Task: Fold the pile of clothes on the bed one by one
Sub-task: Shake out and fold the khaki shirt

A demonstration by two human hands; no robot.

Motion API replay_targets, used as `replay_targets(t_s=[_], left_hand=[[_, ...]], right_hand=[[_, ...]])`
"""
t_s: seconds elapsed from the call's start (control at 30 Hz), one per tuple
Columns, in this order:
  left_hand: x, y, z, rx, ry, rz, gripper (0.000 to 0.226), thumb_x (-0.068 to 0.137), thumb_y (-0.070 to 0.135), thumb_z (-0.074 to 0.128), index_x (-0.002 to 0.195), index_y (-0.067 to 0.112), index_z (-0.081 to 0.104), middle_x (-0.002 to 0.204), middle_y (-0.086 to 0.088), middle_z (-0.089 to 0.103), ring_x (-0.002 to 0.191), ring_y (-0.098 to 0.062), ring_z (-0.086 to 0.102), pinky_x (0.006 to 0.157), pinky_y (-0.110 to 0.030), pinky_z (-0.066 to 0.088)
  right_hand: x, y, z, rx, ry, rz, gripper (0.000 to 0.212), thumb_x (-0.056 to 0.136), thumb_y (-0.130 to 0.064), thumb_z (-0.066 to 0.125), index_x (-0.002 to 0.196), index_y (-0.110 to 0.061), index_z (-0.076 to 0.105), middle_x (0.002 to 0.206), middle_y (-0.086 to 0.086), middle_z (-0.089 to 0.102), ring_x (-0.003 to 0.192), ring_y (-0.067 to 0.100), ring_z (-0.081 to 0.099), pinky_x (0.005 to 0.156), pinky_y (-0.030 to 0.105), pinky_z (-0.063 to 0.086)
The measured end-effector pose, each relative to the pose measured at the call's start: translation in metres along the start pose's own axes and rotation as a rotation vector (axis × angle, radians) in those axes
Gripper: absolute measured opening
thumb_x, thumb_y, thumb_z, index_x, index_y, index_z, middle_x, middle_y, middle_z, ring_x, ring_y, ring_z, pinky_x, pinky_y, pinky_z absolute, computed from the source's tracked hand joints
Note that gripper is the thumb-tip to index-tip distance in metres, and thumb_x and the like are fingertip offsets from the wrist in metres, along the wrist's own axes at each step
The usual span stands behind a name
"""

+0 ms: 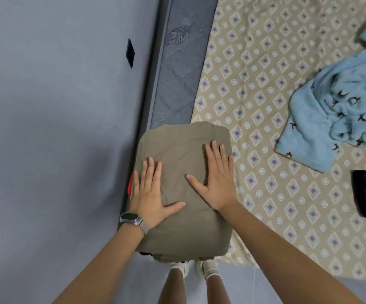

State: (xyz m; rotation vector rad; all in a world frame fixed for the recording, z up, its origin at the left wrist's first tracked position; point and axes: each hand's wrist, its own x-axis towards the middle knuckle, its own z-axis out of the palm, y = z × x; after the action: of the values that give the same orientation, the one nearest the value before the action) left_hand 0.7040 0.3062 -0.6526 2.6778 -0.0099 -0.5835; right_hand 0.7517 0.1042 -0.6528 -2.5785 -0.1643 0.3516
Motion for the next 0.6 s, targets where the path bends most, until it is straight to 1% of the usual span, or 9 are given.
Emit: replay_targets(t_s=[0.03, 0.1, 0.2, 0.23, 0.3, 0.37, 0.5, 0.53, 0.6], left_hand=[[-0.009, 0.0, -0.003, -0.007, 0.012, 0.021, 0.134, 0.058, 0.092, 0.044, 0.152, 0.017, -0.015, 0.16, -0.012, -0.013, 0.148, -0.024, -0.016, 0.12, -0.045, -0.007], [-0.025, -0.008, -0.004, 0.034, -0.053, 0.082, 0.139, 0.055, 0.095, 0.043, 0.152, 0.014, -0.016, 0.161, -0.015, -0.01, 0.149, -0.026, -0.012, 0.118, -0.048, -0.005], [-0.037, -0.03, 0.005, 0.112, -0.158, 0.083, 0.146, 0.045, 0.104, 0.031, 0.15, 0.017, -0.022, 0.159, -0.008, -0.019, 0.146, -0.018, -0.022, 0.117, -0.045, -0.011], [-0.037, -0.038, 0.01, 0.12, -0.19, 0.069, 0.147, 0.042, 0.106, 0.029, 0.147, 0.02, -0.029, 0.158, -0.005, -0.022, 0.145, -0.016, -0.025, 0.117, -0.042, -0.014], [-0.032, -0.049, 0.022, 0.127, -0.194, 0.076, 0.145, 0.043, 0.106, 0.03, 0.144, 0.023, -0.034, 0.16, -0.007, -0.012, 0.145, -0.015, -0.019, 0.117, -0.036, -0.013], [-0.026, -0.054, 0.029, 0.088, -0.212, 0.062, 0.145, 0.045, 0.104, 0.033, 0.145, 0.023, -0.033, 0.16, -0.009, -0.003, 0.146, -0.015, -0.012, 0.117, -0.031, -0.012], [-0.026, -0.051, 0.025, 0.093, -0.24, 0.043, 0.144, 0.047, 0.104, 0.034, 0.147, 0.022, -0.029, 0.161, -0.009, 0.0, 0.146, -0.017, -0.007, 0.116, -0.028, -0.016], [-0.027, -0.047, 0.017, 0.102, -0.226, 0.044, 0.144, 0.046, 0.104, 0.033, 0.148, 0.021, -0.027, 0.161, -0.008, -0.004, 0.147, -0.018, -0.007, 0.115, -0.029, -0.018], [-0.031, -0.03, -0.003, 0.102, -0.2, 0.042, 0.144, 0.046, 0.104, 0.03, 0.148, 0.018, -0.023, 0.158, -0.002, -0.019, 0.147, -0.018, -0.016, 0.114, -0.032, -0.022]], right_hand=[[-0.01, -0.004, -0.006, 0.007, 0.019, -0.033, 0.097, 0.083, -0.074, 0.042, 0.156, -0.021, 0.004, 0.164, -0.003, -0.003, 0.15, 0.017, -0.012, 0.121, 0.045, -0.007], [-0.034, -0.001, -0.01, -0.043, -0.008, -0.109, 0.107, 0.079, -0.078, 0.046, 0.156, -0.013, 0.01, 0.164, 0.002, 0.003, 0.151, 0.02, -0.006, 0.121, 0.045, -0.004], [-0.062, 0.018, 0.003, -0.182, -0.144, -0.166, 0.118, 0.074, -0.089, 0.04, 0.155, -0.008, 0.01, 0.164, 0.005, 0.004, 0.151, 0.022, -0.002, 0.119, 0.049, 0.005], [-0.065, 0.024, 0.009, -0.208, -0.181, -0.165, 0.12, 0.073, -0.09, 0.038, 0.156, -0.009, 0.009, 0.164, 0.004, 0.002, 0.151, 0.022, -0.003, 0.118, 0.049, 0.006], [-0.064, 0.029, 0.021, -0.208, -0.209, -0.16, 0.12, 0.073, -0.09, 0.039, 0.156, -0.009, 0.007, 0.164, 0.004, 0.001, 0.151, 0.021, -0.004, 0.119, 0.046, 0.005], [-0.06, 0.027, 0.028, -0.185, -0.217, -0.161, 0.12, 0.073, -0.089, 0.04, 0.156, -0.01, 0.005, 0.164, 0.004, 0.001, 0.151, 0.021, -0.005, 0.12, 0.044, 0.003], [-0.059, 0.024, 0.025, -0.169, -0.266, -0.144, 0.12, 0.072, -0.089, 0.041, 0.156, -0.01, 0.006, 0.164, 0.003, -0.001, 0.151, 0.019, -0.008, 0.12, 0.042, -0.001], [-0.06, 0.022, 0.018, -0.149, -0.261, -0.145, 0.119, 0.073, -0.088, 0.042, 0.156, -0.01, 0.005, 0.164, 0.002, -0.003, 0.15, 0.018, -0.01, 0.12, 0.042, -0.001], [-0.061, 0.015, -0.005, -0.065, -0.241, -0.138, 0.113, 0.077, -0.085, 0.041, 0.156, -0.014, 0.004, 0.163, -0.004, -0.006, 0.149, 0.012, -0.015, 0.121, 0.04, -0.005]])
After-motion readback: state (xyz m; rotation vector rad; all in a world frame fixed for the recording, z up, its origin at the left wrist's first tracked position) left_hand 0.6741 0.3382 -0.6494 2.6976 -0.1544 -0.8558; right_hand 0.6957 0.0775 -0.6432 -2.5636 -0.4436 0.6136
